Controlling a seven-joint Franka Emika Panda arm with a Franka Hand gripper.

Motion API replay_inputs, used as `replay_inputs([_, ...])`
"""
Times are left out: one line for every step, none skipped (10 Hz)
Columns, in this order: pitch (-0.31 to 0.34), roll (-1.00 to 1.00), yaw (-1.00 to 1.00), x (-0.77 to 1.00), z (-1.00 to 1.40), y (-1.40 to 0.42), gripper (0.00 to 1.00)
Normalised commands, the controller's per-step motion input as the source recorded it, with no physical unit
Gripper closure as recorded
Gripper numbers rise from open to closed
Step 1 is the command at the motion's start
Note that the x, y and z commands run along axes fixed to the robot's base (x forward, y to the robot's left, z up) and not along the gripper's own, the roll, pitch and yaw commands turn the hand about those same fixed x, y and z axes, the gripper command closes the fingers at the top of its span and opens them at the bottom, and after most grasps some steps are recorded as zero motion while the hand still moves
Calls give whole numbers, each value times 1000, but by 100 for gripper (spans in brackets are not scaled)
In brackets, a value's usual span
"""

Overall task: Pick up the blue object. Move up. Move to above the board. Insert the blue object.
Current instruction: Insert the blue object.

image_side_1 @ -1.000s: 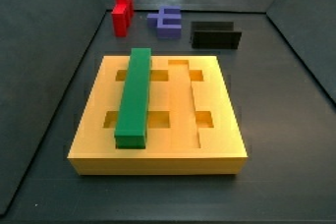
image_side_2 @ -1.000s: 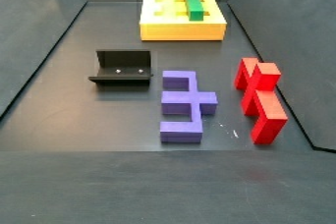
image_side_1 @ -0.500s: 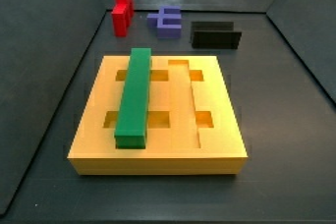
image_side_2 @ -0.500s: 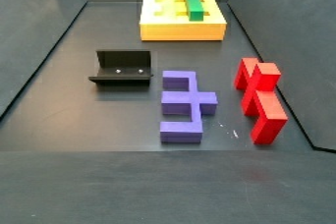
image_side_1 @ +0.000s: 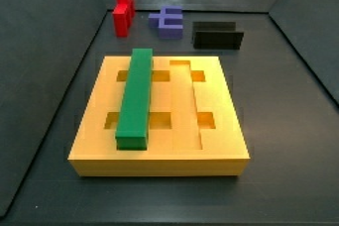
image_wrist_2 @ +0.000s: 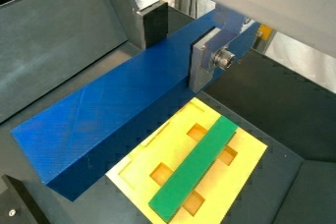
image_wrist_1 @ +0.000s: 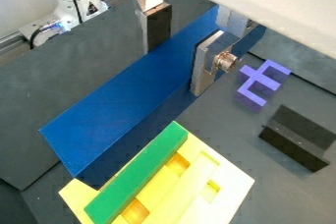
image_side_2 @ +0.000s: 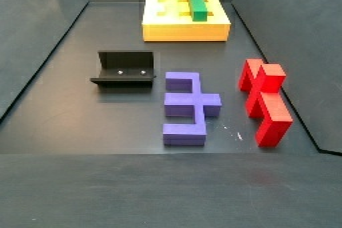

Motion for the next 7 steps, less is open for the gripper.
replay_inputs([-123, -249, 11, 57, -580, -26, 100])
replay_inputs([-139, -264, 20, 86, -537, -57, 100])
replay_inputs([-144, -269, 54, 126, -534, -46, 100])
replay_inputs([-126, -123, 37, 174, -806, -91, 100])
replay_inputs([-117, 0, 83, 263, -1000, -163, 100])
replay_inputs([-104, 0, 117, 334, -1000, -200, 100])
replay_inputs([-87, 51, 97, 369, -1000, -211, 100])
